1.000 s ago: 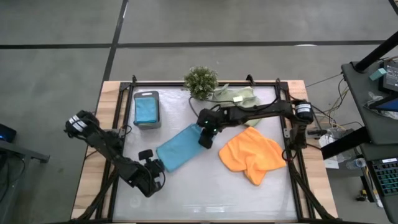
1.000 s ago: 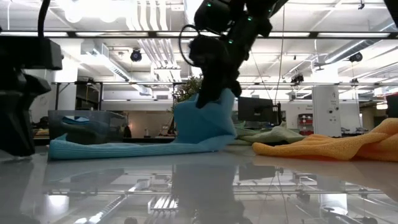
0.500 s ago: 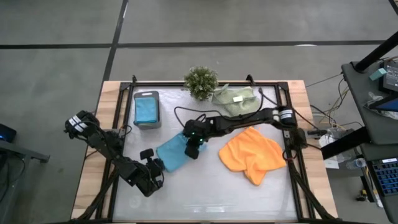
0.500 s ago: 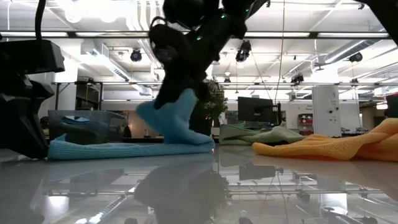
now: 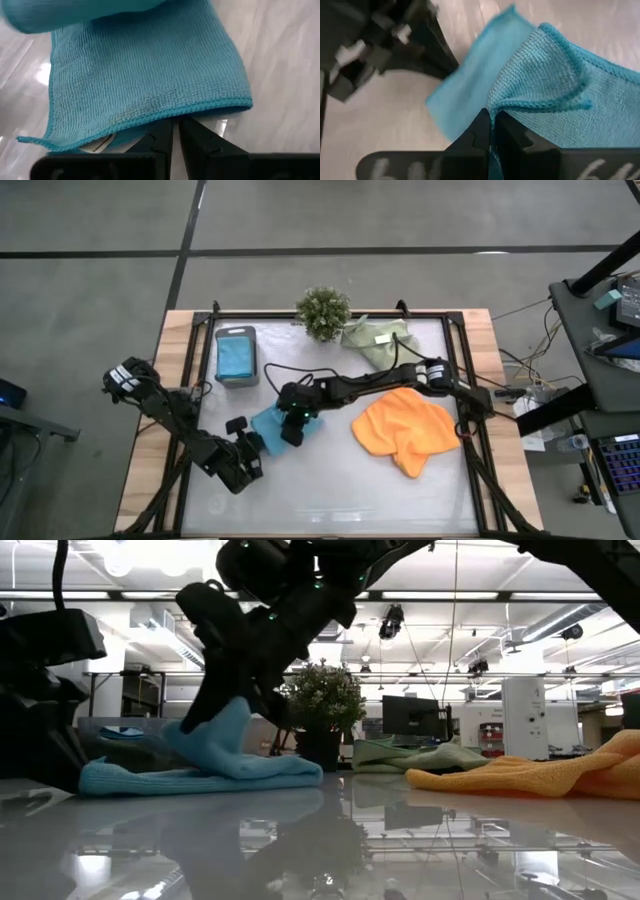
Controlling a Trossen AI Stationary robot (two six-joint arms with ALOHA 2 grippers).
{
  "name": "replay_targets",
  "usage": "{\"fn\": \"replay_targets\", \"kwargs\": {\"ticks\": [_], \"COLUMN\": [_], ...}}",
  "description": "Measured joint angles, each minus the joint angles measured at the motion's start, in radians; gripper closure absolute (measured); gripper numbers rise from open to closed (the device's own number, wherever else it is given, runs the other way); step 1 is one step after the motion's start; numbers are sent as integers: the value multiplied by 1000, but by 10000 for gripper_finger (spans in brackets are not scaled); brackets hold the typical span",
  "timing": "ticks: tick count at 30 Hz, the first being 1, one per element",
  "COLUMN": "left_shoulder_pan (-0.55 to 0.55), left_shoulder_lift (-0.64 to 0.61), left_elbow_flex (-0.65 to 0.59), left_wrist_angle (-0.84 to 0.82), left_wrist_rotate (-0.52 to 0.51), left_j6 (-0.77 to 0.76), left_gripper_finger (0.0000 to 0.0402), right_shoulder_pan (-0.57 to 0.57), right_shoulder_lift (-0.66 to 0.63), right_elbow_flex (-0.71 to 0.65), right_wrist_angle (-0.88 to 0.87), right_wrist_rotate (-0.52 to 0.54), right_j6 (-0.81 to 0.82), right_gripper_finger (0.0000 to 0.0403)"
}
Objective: Fold microfiber towels
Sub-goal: Fold the blue microfiber cloth
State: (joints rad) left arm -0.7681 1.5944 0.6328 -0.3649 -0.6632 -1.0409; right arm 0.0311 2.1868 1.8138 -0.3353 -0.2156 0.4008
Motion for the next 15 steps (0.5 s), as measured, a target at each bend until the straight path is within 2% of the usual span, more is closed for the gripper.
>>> {"fn": "replay_targets", "kwargs": {"ticks": [8, 15], "left_shoulder_pan": [0, 0], "left_shoulder_lift": [-6, -8], "left_elbow_flex": [1, 1], "left_wrist_angle": [0, -1], "left_wrist_rotate": [10, 16], "left_j6": [1, 1], "left_gripper_finger": [382, 382], "right_shoulder_pan": [1, 4], "right_shoulder_lift": [1, 1], "right_elbow_flex": [3, -1], "right_wrist_angle": [108, 107], "right_wrist_rotate": [6, 7], "right_j6": [33, 29], "right_gripper_finger": [392, 392]}}
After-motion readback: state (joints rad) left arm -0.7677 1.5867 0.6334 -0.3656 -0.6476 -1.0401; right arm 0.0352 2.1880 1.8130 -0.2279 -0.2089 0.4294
